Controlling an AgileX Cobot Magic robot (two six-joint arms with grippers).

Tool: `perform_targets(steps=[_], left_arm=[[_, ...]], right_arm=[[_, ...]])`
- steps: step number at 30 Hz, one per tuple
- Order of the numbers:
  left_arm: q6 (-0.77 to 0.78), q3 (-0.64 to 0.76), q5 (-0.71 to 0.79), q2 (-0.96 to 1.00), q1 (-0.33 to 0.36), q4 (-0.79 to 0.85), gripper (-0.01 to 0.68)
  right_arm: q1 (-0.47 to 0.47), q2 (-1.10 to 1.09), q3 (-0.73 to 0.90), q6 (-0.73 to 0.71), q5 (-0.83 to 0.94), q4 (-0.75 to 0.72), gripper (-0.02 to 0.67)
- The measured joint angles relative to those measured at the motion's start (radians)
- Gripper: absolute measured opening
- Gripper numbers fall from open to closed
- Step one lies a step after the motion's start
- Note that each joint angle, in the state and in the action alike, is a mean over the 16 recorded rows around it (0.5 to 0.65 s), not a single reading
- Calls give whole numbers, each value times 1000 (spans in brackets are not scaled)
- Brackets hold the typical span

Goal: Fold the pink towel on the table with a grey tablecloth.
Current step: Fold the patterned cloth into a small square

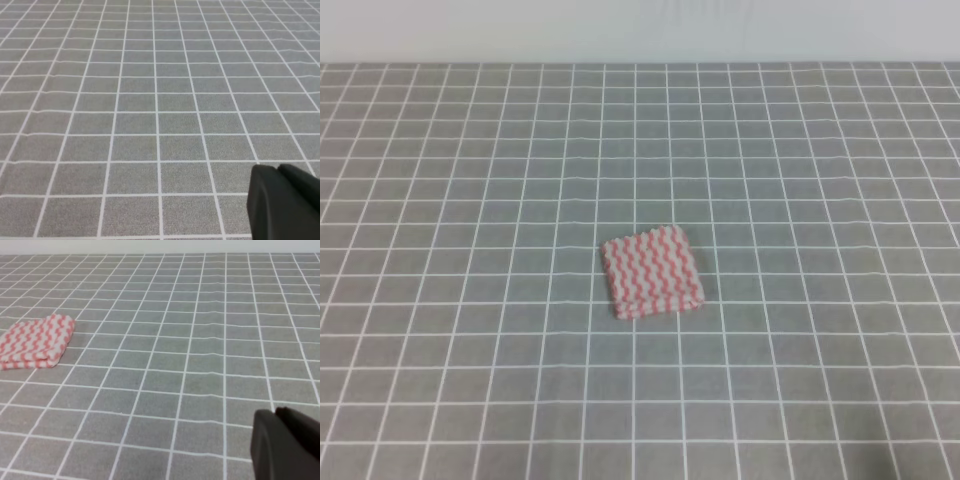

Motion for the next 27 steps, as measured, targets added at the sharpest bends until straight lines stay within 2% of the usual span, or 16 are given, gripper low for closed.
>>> perform_targets(steps=[7,21,27], left_arm=[[0,-1,2,1,0,0,-2],[0,0,0,0,-2,0,-2],[0,-1,1,2,-2,0,-2]], right_arm=[[-17,-2,2,0,0,0,-16],[-149,0,1,0,0,3,-16],[-158,1,0,0,0,4,-16]])
